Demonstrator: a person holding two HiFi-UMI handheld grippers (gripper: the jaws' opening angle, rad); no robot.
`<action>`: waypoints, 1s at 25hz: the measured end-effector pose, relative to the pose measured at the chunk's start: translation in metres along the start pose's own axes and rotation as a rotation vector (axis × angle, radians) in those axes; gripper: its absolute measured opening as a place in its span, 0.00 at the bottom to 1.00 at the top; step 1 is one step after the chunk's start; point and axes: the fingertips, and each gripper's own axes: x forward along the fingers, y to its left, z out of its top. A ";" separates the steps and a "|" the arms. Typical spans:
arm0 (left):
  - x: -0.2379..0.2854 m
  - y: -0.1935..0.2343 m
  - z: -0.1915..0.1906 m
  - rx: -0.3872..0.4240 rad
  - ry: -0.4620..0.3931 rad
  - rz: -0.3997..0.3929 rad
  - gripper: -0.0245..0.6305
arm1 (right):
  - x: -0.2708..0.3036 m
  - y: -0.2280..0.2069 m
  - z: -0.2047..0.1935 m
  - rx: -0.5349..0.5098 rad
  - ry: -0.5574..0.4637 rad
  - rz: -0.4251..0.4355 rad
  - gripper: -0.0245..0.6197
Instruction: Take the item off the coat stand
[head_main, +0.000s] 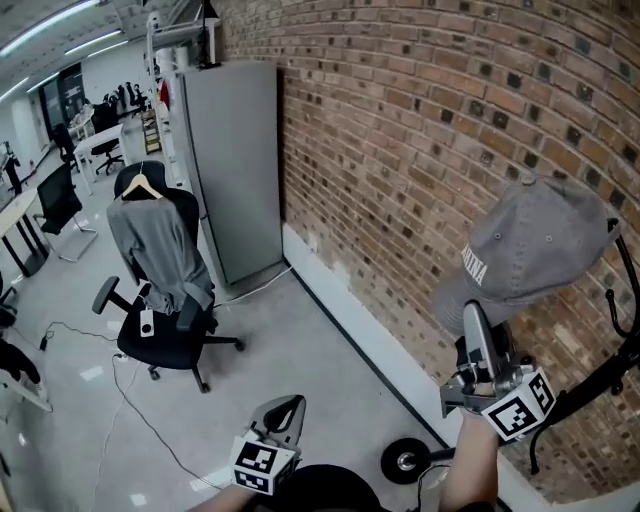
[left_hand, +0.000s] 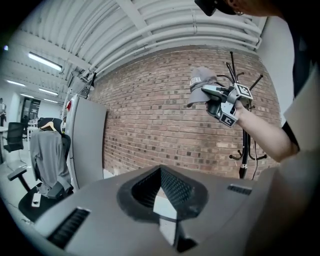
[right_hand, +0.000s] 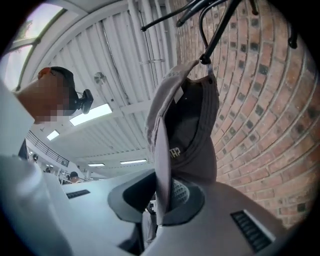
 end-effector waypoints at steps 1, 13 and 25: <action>-0.004 0.005 -0.003 -0.007 0.003 0.010 0.10 | -0.001 -0.002 0.000 -0.022 0.005 -0.017 0.09; -0.023 0.021 -0.008 -0.033 -0.008 0.028 0.10 | 0.042 0.016 0.054 -0.380 0.151 -0.014 0.09; -0.031 0.018 -0.012 -0.030 -0.006 0.058 0.10 | 0.070 -0.008 0.098 -0.599 0.216 -0.027 0.09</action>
